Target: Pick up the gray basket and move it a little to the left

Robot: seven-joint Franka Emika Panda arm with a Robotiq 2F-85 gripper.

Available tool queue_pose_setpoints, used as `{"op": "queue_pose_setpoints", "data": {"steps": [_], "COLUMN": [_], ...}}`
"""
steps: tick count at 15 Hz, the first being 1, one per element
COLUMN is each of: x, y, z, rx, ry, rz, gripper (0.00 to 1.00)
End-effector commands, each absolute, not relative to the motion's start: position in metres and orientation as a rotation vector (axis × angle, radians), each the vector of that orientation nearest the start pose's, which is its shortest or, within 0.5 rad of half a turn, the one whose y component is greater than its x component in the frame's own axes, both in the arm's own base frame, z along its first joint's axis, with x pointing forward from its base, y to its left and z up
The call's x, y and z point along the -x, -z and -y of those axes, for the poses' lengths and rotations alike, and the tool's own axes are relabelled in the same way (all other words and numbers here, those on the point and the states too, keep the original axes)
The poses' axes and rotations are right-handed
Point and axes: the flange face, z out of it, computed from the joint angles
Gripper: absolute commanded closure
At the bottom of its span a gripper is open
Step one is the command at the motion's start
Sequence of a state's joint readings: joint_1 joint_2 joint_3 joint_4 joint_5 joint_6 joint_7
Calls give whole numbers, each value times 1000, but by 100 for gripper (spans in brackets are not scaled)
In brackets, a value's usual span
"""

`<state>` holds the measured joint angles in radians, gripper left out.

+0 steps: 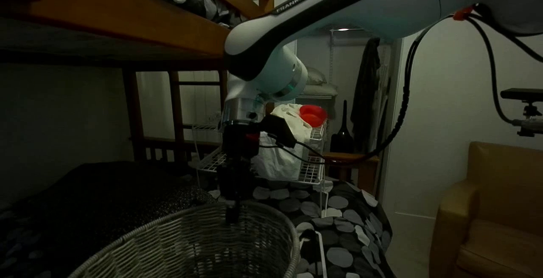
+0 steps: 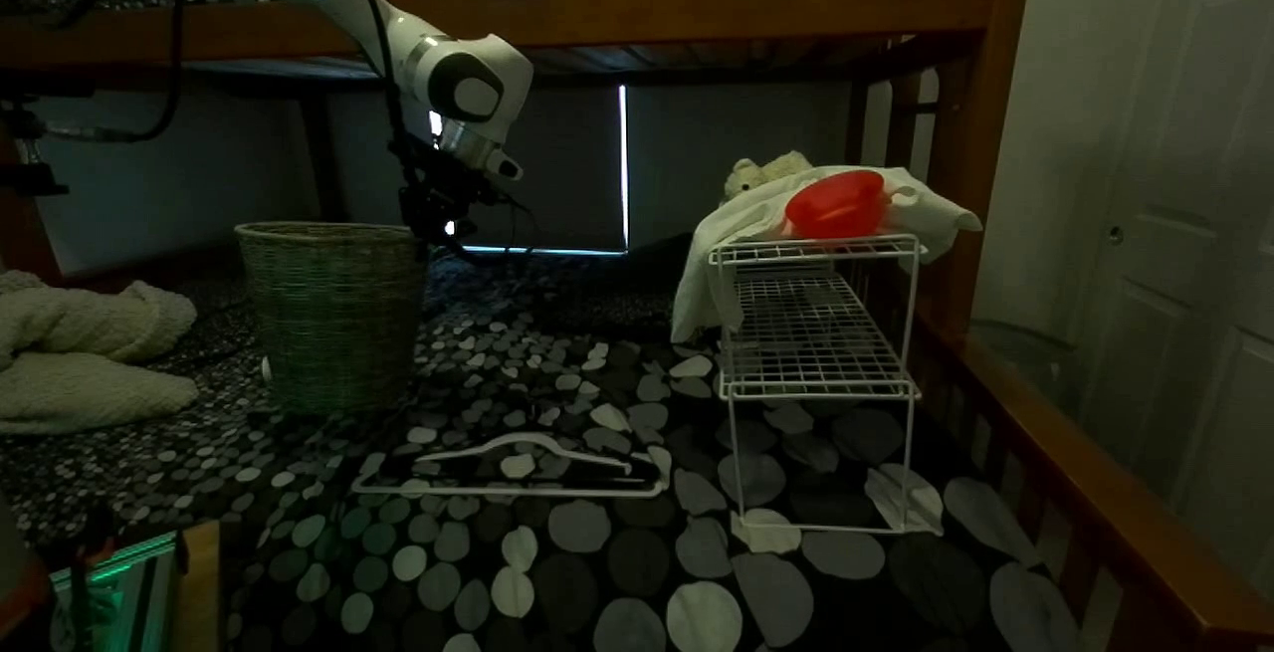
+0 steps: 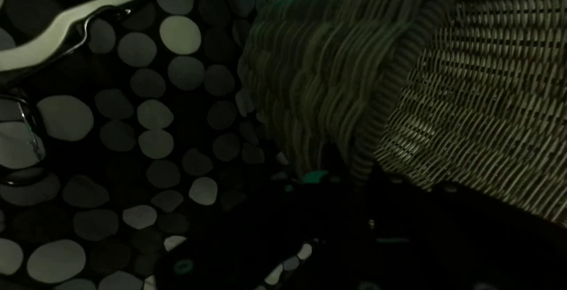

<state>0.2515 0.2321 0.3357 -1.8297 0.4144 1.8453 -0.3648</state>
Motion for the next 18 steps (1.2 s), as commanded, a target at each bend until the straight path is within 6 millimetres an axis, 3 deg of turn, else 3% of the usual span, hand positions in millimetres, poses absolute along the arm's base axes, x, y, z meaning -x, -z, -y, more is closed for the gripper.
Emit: {"op": "queue_pose_setpoints", "data": {"steps": [1, 5, 6, 7, 9, 12, 15, 17, 18], "x": [-480, -466, -464, -460, -457, -468, -489, -503, -510], "y": [-423, -417, -412, -409, -407, -416, -441, -443, -439], "z": [-370, -399, -404, -409, -415, -393, -318, -269, -310], "rx": [2429, 2394, 2389, 2383, 2373, 2370, 2450, 2477, 2451], "ry": [-313, -281, -290, -311, -333, -343, -267, -250, -237], "rz": [1086, 1175, 1196, 1211, 1234, 1285, 1355, 1419, 1355], "gripper": [97, 97, 64, 63, 49, 27, 5, 0, 7]}}
